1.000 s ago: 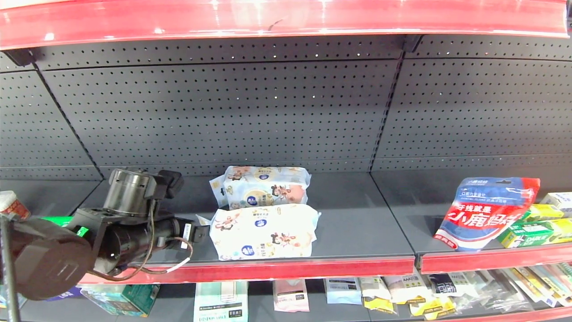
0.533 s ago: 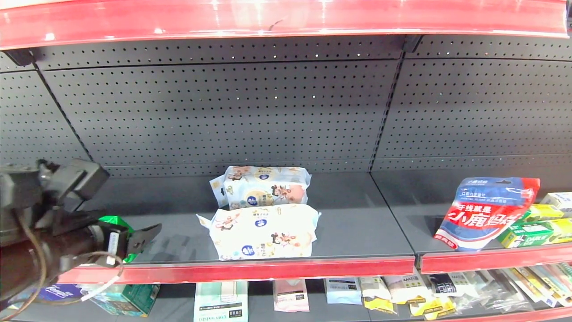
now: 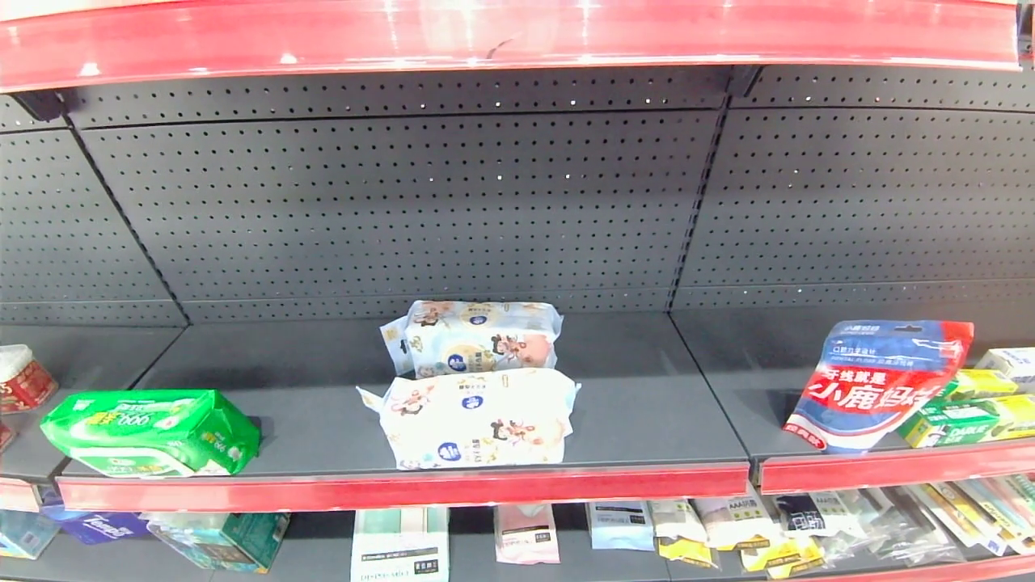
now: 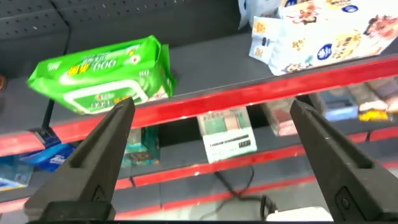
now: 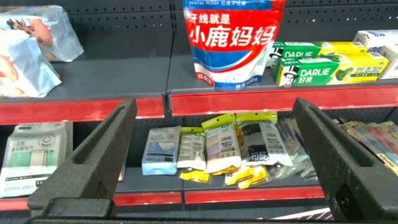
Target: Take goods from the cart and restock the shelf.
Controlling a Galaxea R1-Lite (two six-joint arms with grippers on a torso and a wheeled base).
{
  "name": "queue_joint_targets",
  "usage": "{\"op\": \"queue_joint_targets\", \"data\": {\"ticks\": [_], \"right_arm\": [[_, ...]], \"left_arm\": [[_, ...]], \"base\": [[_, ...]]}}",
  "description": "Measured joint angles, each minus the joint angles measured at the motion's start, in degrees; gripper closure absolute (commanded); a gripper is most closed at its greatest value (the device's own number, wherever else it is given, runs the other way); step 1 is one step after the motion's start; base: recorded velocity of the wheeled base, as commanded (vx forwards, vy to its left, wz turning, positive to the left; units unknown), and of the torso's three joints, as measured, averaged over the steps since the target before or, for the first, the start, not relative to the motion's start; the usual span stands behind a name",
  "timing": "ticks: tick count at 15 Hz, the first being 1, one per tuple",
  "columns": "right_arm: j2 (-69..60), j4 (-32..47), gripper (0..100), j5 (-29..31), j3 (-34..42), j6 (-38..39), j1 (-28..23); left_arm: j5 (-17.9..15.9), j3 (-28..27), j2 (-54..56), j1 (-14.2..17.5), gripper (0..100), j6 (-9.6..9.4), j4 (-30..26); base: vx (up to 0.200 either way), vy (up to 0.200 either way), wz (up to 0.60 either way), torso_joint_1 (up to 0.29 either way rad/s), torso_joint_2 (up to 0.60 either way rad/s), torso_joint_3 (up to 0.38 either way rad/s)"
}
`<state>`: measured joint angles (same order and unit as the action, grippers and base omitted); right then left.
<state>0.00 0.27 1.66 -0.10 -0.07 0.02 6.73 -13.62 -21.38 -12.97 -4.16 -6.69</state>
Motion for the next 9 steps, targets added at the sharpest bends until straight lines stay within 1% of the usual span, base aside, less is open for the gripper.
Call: {"op": "queue_joint_targets", "data": {"ticks": [1,2,3,6,9], "right_arm": [[0.0,0.0,0,0.0,0.0,-0.02,0.0],[0.0,0.0,0,0.0,0.0,0.0,0.02],[0.0,0.0,0,0.01,0.0,0.0,0.0],[0.0,0.0,0,-0.05,0.0,-0.2,0.05],[0.0,0.0,0,-0.22,0.0,-0.22,0.02]], "left_arm": [[0.85,2.77,5.21,-0.01,0,1.1,0.35],[2.82,5.63,8.85,-0.04,0,3.36,1.06],[4.46,7.73,11.24,-0.04,0,4.91,2.05],[5.52,10.4,14.74,-0.04,0,4.67,3.46],[5.3,12.78,15.8,-0.04,0,4.62,9.91]], "base": [[0.0,0.0,0.0,0.0,0.0,0.0],[0.0,0.0,0.0,0.0,0.0,0.0],[0.0,0.0,0.0,0.0,0.0,0.0],[0.0,0.0,0.0,0.0,0.0,0.0],[0.0,0.0,0.0,0.0,0.0,0.0]]}}
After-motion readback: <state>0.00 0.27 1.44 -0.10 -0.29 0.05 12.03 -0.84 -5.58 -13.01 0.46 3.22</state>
